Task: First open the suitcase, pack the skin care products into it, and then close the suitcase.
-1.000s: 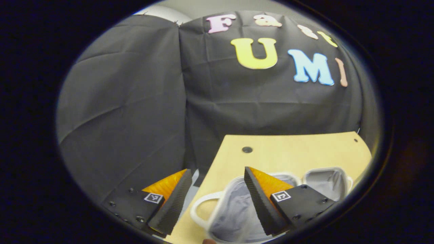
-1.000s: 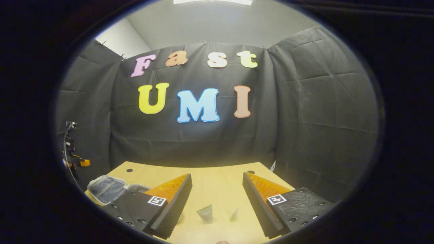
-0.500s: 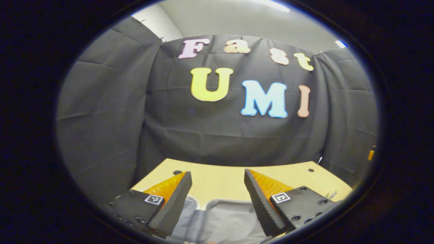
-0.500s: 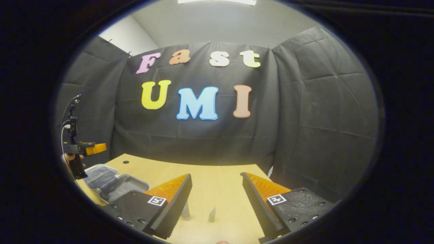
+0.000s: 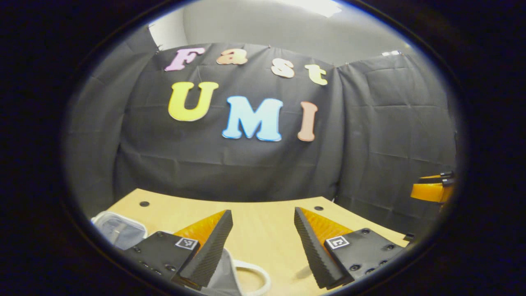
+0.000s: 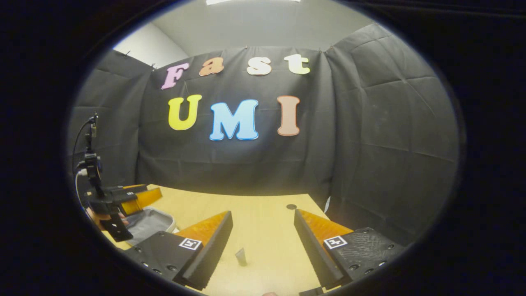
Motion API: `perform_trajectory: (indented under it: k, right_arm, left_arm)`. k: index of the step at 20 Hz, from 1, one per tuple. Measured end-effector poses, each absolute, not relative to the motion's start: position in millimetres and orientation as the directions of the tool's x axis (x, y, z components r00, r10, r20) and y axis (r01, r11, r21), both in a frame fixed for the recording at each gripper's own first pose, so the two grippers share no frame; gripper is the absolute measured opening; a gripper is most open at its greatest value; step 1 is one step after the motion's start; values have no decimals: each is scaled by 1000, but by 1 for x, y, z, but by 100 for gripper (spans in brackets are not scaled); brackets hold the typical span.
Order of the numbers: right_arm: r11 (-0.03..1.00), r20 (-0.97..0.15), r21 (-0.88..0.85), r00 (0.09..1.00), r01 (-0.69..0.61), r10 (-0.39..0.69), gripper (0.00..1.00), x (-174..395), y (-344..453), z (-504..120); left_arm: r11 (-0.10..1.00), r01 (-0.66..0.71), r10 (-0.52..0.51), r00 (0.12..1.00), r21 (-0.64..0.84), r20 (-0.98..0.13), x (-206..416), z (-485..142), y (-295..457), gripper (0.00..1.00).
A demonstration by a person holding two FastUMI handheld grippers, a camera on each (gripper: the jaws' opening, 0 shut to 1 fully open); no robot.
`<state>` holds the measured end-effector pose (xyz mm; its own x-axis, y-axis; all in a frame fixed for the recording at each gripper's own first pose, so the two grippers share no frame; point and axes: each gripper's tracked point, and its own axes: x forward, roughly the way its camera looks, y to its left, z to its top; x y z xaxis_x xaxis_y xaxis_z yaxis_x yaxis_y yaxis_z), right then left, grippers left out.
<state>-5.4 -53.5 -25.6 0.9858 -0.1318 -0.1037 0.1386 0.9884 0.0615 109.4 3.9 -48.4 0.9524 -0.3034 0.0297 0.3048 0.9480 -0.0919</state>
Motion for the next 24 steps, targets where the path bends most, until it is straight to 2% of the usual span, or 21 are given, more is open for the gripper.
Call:
perform_trajectory:
  k: [7, 15, 16, 17, 18, 19, 20, 21, 22, 24]
  right_arm:
    - [991, -135, 56, 984, 121, -112, 92, -4, -79, -45]
    - [996, -178, 47, 982, 78, -68, 92, 4, -81, -68]
    - [997, -179, 40, 982, 71, -63, 92, 5, -80, -69]
    - [997, -179, 35, 982, 66, -59, 92, 7, -79, -69]
    - [998, -180, 33, 982, 61, -55, 92, 9, -78, -70]
    - [998, -181, 36, 982, 56, -49, 92, 11, -76, -71]
    - [998, -184, 41, 982, 49, -41, 92, 13, -73, -73]
    - [998, -190, 48, 981, 39, -29, 92, 17, -68, -76]
    - [998, -201, 54, 979, 27, -15, 92, 20, -62, -82]
    - [998, -221, 63, 975, 6, 8, 92, 29, -49, -93]
  left_arm:
    - [912, 404, -407, 913, -77, -34, 123, -134, -101, 97]
    - [922, 374, -388, 890, -103, -241, 139, -262, -122, 96]
    - [927, 361, -374, 890, -101, -260, 143, -270, -121, 94]
    - [932, 348, -362, 887, -97, -288, 147, -279, -120, 82]
    - [937, 337, -350, 882, -94, -317, 146, -285, -118, 80]
    - [941, 327, -337, 882, -88, -331, 150, -292, -115, 55]
    - [944, 321, -329, 882, -80, -338, 153, -289, -116, 55]
    - [945, 316, -326, 876, -88, -356, 152, -289, -115, 48]
    - [947, 300, -321, 870, -115, -375, 155, -289, -113, 48]
    - [936, 284, -349, 827, -208, -440, 150, -290, -109, 41]
